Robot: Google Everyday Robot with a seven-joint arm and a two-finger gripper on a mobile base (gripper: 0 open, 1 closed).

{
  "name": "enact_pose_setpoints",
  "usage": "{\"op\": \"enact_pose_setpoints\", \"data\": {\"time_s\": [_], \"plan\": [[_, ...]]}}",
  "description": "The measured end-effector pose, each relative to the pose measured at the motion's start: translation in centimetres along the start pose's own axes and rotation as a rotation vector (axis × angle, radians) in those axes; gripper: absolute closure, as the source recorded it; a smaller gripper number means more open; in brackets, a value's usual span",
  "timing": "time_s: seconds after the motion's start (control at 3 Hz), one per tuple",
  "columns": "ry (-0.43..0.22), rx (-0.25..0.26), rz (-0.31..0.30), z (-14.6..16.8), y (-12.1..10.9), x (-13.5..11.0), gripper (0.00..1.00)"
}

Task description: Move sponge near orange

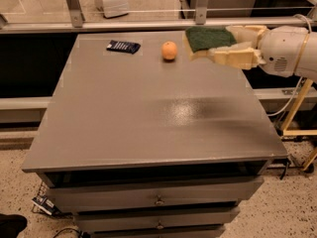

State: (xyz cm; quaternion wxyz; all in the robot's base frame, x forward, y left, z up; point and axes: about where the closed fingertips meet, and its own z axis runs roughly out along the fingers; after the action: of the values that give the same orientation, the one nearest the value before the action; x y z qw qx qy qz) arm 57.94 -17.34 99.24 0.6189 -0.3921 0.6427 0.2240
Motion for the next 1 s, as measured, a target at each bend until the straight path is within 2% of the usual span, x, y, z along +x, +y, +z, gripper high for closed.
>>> {"op": "enact_pose_setpoints", "data": {"time_s": [0.33,0.67,1.0], "plan": [[0.016,0.062,0.022,-1.4,-4.8,1.0,1.00],[0.121,0.106,0.012,-1.0,-7.8,1.1,1.00],[0.295,0.155,0.000,-0.5,-10.4,2.8,1.00]]}}
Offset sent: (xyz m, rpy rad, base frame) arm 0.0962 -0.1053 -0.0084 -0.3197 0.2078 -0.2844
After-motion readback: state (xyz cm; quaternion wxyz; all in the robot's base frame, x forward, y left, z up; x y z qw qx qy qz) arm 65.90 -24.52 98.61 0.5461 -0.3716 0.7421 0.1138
